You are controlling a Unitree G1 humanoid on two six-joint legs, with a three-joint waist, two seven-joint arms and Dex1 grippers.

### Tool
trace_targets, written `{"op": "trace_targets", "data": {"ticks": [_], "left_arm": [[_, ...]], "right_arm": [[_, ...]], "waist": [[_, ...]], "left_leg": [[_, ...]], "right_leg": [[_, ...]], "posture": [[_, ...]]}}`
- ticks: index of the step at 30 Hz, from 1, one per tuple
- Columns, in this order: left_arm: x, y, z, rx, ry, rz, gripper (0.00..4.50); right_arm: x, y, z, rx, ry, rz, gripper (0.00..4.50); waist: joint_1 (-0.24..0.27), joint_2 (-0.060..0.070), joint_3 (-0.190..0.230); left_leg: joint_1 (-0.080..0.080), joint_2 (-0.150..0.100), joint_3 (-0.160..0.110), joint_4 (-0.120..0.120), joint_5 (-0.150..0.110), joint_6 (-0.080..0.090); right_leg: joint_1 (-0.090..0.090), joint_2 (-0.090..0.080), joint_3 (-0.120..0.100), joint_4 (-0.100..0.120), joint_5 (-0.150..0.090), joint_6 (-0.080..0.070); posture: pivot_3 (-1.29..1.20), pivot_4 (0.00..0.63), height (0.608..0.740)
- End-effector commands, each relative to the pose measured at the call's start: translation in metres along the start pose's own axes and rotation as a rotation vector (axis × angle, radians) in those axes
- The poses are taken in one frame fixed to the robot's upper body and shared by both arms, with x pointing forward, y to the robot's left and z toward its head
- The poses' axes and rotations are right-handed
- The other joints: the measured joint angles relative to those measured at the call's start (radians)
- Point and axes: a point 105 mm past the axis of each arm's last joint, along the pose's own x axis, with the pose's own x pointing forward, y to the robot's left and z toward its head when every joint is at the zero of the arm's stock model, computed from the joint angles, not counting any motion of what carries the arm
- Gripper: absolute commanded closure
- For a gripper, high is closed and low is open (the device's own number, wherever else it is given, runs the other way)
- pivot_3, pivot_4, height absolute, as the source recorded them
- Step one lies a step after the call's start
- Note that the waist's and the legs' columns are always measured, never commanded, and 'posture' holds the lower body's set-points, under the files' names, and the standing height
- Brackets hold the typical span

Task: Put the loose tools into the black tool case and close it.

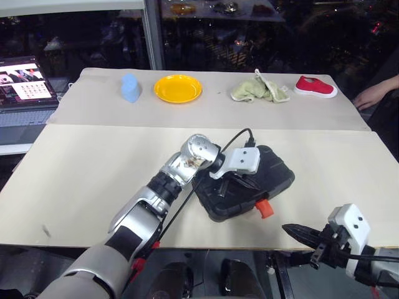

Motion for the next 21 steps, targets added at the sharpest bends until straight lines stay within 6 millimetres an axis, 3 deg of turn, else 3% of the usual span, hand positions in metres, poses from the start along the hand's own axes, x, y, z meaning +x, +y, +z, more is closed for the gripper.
{"op": "trace_targets", "data": {"ticks": [1, 3, 21], "left_arm": [[0.002, -0.014, -0.041, -0.066, 0.140, -0.043, 4.21], [0.002, -0.013, -0.040, -0.068, 0.135, -0.040, 4.21], [-0.002, 0.000, -0.027, -0.083, 0.081, 0.020, 4.21]], "right_arm": [[-0.004, -0.005, 0.008, -0.030, -0.036, -0.070, 4.50], [-0.003, -0.007, 0.009, -0.025, -0.044, -0.088, 4.50], [0.043, -0.028, 0.008, -0.048, -0.018, -0.075, 4.50]], "waist": [[-0.002, 0.000, 0.000], [-0.005, 0.000, -0.001], [-0.003, 0.000, -0.001]], "left_leg": [[0.004, 0.000, 0.000, 0.000, -0.001, 0.001], [0.009, 0.000, 0.000, 0.000, -0.002, 0.003], [0.007, -0.002, 0.000, 0.000, -0.003, 0.004]], "right_leg": [[0.003, -0.001, 0.000, 0.000, -0.001, 0.002], [0.009, -0.001, 0.000, -0.001, -0.003, 0.004], [0.008, -0.002, -0.003, 0.000, -0.004, 0.004]], "posture": [[0.00, 0.150, 0.740], [0.00, 0.150, 0.740], [0.00, 0.150, 0.740]]}}
